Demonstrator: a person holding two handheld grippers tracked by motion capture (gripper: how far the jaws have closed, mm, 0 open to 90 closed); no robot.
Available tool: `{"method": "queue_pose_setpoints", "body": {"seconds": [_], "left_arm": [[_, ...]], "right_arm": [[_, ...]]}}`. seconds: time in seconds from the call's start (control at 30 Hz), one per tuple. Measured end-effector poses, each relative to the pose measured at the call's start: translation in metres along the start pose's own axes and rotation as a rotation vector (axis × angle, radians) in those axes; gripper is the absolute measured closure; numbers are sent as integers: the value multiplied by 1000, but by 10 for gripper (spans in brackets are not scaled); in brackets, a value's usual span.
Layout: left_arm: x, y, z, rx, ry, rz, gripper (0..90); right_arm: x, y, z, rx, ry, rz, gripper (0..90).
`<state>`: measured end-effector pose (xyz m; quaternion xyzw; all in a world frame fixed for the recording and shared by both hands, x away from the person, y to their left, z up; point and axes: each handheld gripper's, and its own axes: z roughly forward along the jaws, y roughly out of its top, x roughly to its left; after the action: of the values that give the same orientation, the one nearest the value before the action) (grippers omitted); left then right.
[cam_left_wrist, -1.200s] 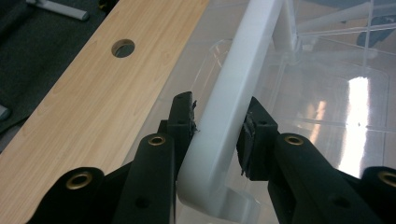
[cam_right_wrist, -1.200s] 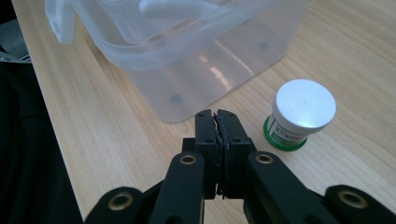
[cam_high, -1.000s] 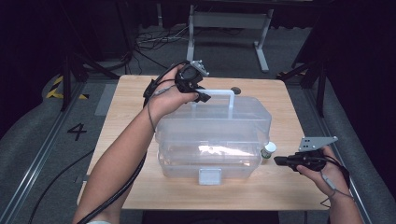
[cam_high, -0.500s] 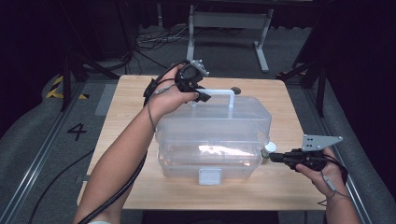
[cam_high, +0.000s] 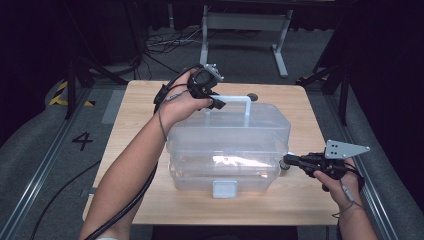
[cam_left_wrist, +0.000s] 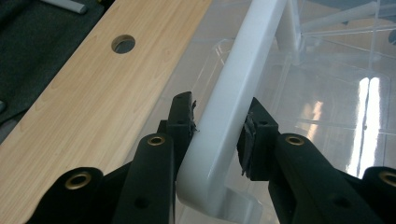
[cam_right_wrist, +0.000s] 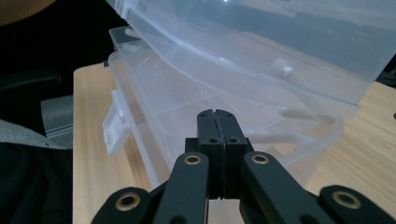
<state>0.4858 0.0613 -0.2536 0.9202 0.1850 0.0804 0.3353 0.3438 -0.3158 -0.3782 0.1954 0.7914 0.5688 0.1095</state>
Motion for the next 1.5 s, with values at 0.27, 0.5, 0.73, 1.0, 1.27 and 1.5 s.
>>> {"method": "queue_pose_setpoints", "body": {"seconds": [0.27,0.5,0.73,1.0,1.27,1.5], "left_arm": [[1,0,0,0,-8,-3,697],[1,-1,0,-5,-15,-7,699],[2,-3,-3,-26,-27,-10,663],[-2,-10,-29,-66,5,9,619],[-4,-28,-55,-118,36,-13,773],[-13,-49,-82,-190,31,-32,898]], "right_arm": [[-4,-3,1,-61,-23,22,900],[-4,-3,6,-63,-34,14,900],[-2,-3,8,-58,-42,15,900],[-2,-3,8,-56,-43,15,900],[-1,-1,8,-45,-57,4,900],[-1,0,8,-47,-65,6,900]]}}
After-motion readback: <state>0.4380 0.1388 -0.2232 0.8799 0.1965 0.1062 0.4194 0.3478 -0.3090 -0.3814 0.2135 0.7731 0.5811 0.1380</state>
